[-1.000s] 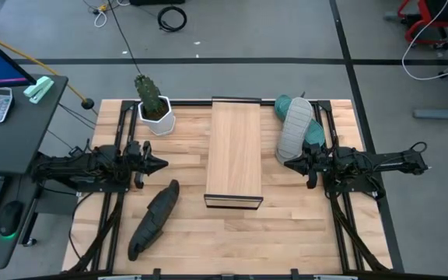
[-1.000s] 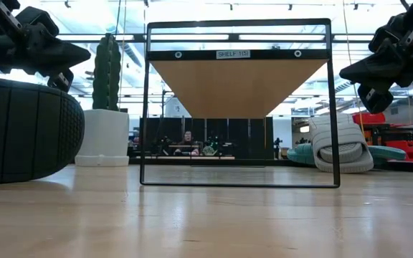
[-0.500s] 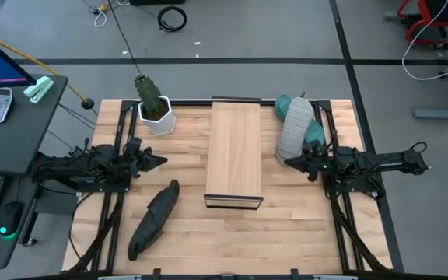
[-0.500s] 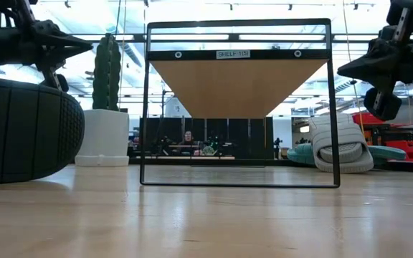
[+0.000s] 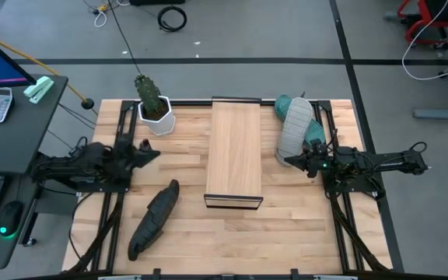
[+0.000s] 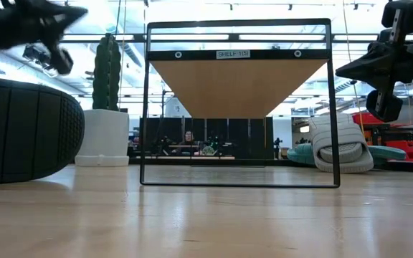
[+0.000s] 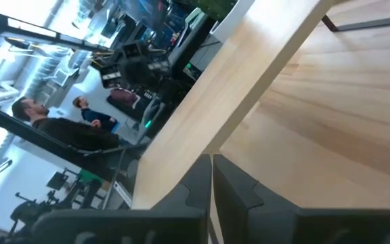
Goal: Pick and place slides into the shelf
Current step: Put the black slides on the shelf
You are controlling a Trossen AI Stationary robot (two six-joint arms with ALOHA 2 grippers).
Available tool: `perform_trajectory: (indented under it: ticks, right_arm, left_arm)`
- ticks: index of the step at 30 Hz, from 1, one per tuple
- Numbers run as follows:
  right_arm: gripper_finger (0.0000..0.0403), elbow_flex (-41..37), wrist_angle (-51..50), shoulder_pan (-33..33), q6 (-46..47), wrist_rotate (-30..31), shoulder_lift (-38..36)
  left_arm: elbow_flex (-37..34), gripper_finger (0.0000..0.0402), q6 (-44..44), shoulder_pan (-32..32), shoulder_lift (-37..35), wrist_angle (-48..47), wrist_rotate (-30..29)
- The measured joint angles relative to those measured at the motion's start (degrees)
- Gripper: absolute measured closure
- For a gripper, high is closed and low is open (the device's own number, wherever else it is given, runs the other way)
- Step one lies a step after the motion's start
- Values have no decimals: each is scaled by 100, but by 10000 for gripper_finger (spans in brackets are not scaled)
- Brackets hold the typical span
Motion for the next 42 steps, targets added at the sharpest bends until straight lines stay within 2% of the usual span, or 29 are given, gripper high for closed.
perform_trajectory:
  ticks: [11, 16, 20, 26, 32, 36, 42]
  right_arm:
    - [380, 0, -2, 0, 139, 0, 0]
    - [380, 0, -2, 0, 308, -2, 0]
    - [380, 0, -2, 0, 312, 2, 2]
    - [380, 0, 15, 0, 467, 52, 2]
    - [380, 0, 167, 0, 492, 94, 0]
    - [380, 0, 208, 0, 411, 146, 0]
    - [380, 0, 210, 0, 405, 144, 1]
  left_arm:
    - [4, 394, 3006, -1, 0, 2641, 2]
    - [285, 383, 3381, -1, 3, 2832, 20]
    - [950, 382, 3682, -1, 256, 2303, 207]
    - [2322, 389, 3928, -3, 1119, 912, 416]
    - [3743, 381, 3651, -12, 2279, -738, 521]
    - [4653, 381, 3456, -12, 2976, -1771, 792]
    - [5931, 389, 2789, -59, 3824, -3282, 877]
